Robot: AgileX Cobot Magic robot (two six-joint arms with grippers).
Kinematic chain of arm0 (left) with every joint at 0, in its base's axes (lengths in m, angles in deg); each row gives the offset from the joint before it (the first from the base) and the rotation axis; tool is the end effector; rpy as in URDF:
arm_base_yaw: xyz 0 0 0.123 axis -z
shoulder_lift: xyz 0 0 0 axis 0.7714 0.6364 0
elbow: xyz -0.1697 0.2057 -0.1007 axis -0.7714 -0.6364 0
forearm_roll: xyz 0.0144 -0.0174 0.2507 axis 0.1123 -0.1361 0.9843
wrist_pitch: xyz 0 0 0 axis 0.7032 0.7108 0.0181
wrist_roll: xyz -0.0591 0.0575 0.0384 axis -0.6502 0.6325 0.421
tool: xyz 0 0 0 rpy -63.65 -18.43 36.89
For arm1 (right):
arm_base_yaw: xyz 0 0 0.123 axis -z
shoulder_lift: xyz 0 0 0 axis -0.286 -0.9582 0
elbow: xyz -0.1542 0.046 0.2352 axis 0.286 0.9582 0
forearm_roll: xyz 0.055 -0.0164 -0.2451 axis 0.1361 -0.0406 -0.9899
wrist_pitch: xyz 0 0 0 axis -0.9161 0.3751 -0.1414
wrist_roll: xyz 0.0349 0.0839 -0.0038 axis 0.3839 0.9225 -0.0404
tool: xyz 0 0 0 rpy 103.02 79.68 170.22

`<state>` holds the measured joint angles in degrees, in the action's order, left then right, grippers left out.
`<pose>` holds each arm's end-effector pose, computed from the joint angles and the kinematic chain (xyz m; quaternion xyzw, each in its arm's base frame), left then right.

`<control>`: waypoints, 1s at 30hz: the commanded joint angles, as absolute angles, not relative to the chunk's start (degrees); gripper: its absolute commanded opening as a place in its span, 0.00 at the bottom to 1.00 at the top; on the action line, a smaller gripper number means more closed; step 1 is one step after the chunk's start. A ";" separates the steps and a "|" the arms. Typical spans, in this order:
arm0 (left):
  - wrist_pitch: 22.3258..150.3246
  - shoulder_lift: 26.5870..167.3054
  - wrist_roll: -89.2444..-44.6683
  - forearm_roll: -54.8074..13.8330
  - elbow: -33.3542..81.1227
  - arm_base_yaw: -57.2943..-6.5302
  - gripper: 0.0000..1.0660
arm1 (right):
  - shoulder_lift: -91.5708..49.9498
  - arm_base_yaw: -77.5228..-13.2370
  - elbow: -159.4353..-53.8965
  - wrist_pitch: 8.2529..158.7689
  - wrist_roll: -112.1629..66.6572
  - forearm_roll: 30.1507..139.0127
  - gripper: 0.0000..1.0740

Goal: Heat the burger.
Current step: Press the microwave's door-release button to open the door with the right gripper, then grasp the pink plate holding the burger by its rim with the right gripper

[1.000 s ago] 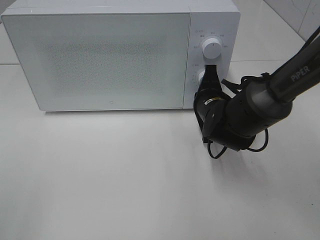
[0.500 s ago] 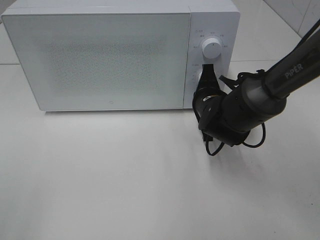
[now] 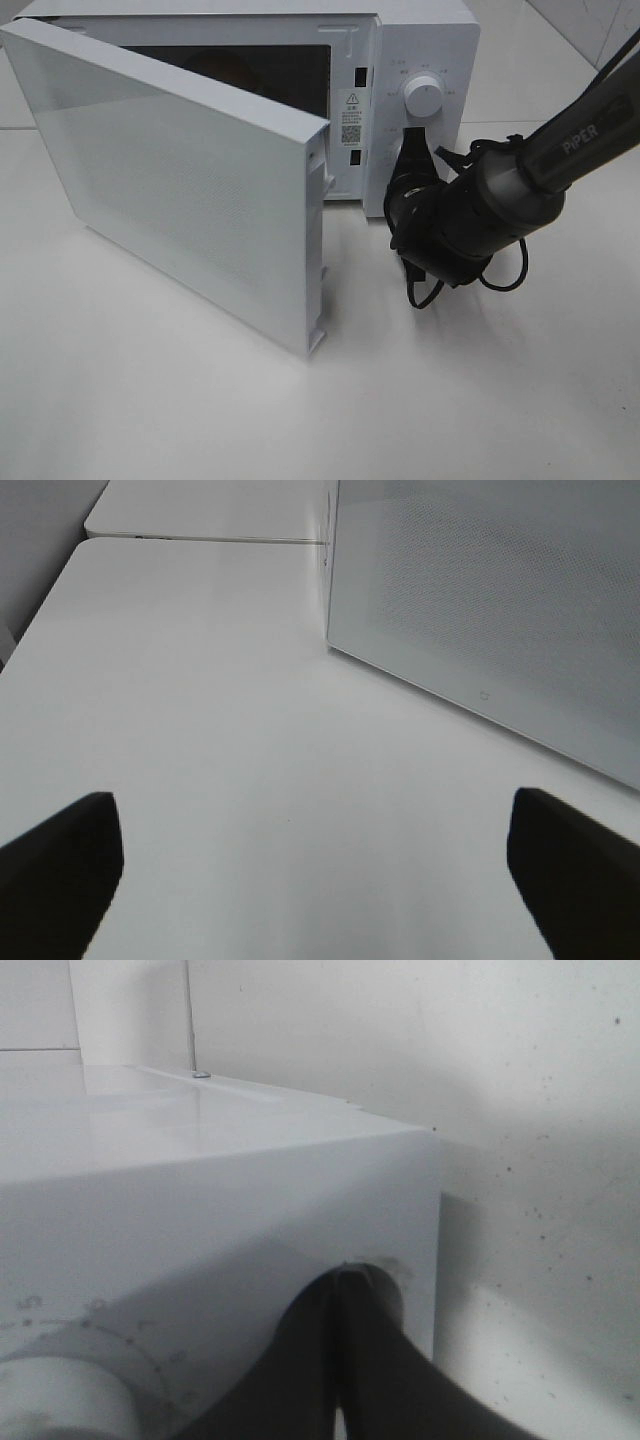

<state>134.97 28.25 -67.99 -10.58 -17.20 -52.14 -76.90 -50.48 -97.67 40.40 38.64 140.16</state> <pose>-0.0059 -0.0066 0.2814 0.0096 0.8444 -0.0204 0.5353 0.3592 0.1755 0.0872 0.5921 0.5934 0.3345 0.4306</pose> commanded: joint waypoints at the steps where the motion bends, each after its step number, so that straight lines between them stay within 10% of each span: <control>1: 134.68 27.16 -68.04 -10.52 -17.43 -52.19 0.94 | -75.24 -47.50 -102.20 24.58 38.75 132.31 0.00; 30: 134.68 27.16 -68.04 -10.52 -17.43 -52.19 0.94 | -67.91 -52.89 -86.78 42.63 43.45 129.67 0.00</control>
